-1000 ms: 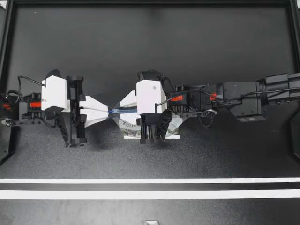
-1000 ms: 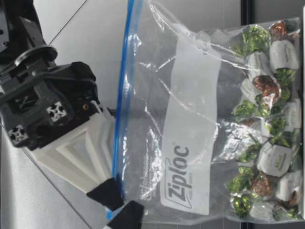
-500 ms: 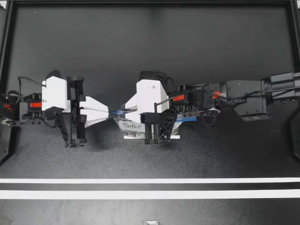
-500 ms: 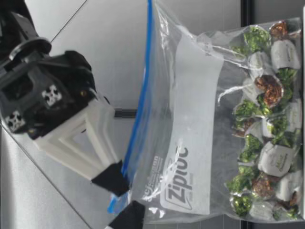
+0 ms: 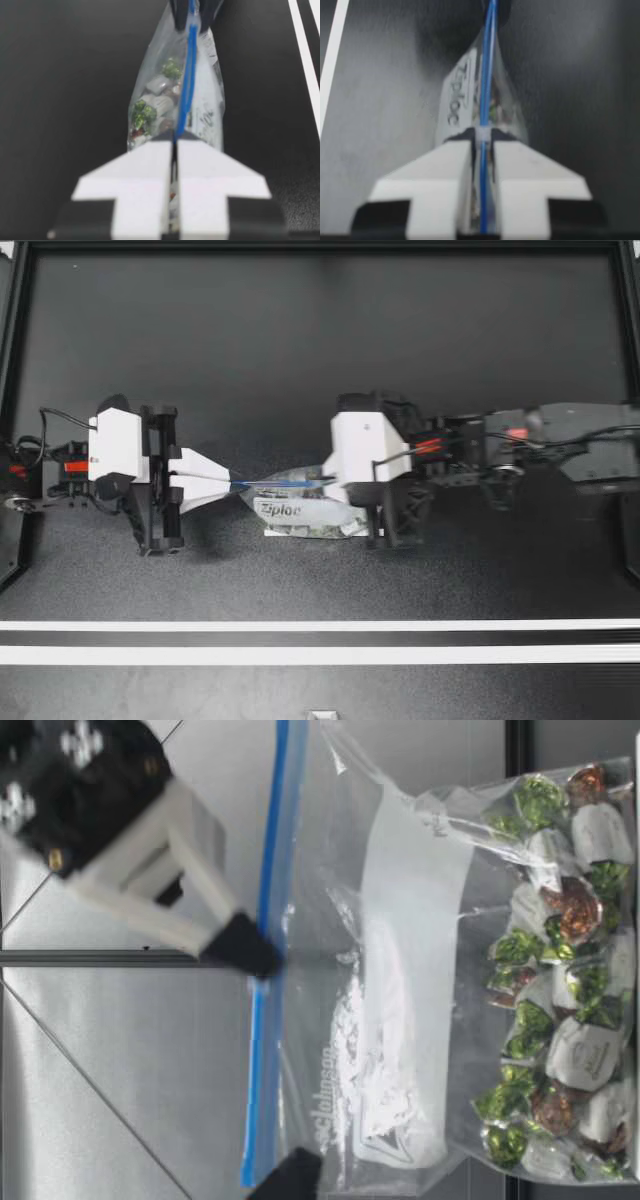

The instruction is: Slide open the ziploc bag.

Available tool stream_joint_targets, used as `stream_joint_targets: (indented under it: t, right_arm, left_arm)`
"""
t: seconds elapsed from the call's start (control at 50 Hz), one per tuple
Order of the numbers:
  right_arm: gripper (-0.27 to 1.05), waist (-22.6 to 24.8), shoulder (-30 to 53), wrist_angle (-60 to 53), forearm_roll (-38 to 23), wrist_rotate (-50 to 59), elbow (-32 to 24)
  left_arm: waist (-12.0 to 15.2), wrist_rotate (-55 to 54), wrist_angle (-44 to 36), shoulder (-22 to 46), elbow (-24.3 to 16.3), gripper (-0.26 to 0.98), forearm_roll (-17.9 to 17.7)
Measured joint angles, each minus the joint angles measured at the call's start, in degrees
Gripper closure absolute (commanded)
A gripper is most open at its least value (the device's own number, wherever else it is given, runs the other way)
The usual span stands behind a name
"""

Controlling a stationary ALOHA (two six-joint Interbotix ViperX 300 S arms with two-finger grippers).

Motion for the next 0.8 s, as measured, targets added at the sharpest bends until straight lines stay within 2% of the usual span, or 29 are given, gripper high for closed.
stream_joint_targets:
  t: [0.52, 0.8]
  right_arm:
    - [0.87, -0.7, -11.3, 0.1, 0.0, 0.3, 13.4]
    - [0.87, -1.0, -15.4, -0.5, 0.0, 0.3, 16.6]
  left_arm:
    - [0.0, -0.1, -0.9, 1.1, 0.3, 0.89, -0.2]
    - [0.1, -0.1, -1.0, 1.2, 0.6, 0.89, -0.3]
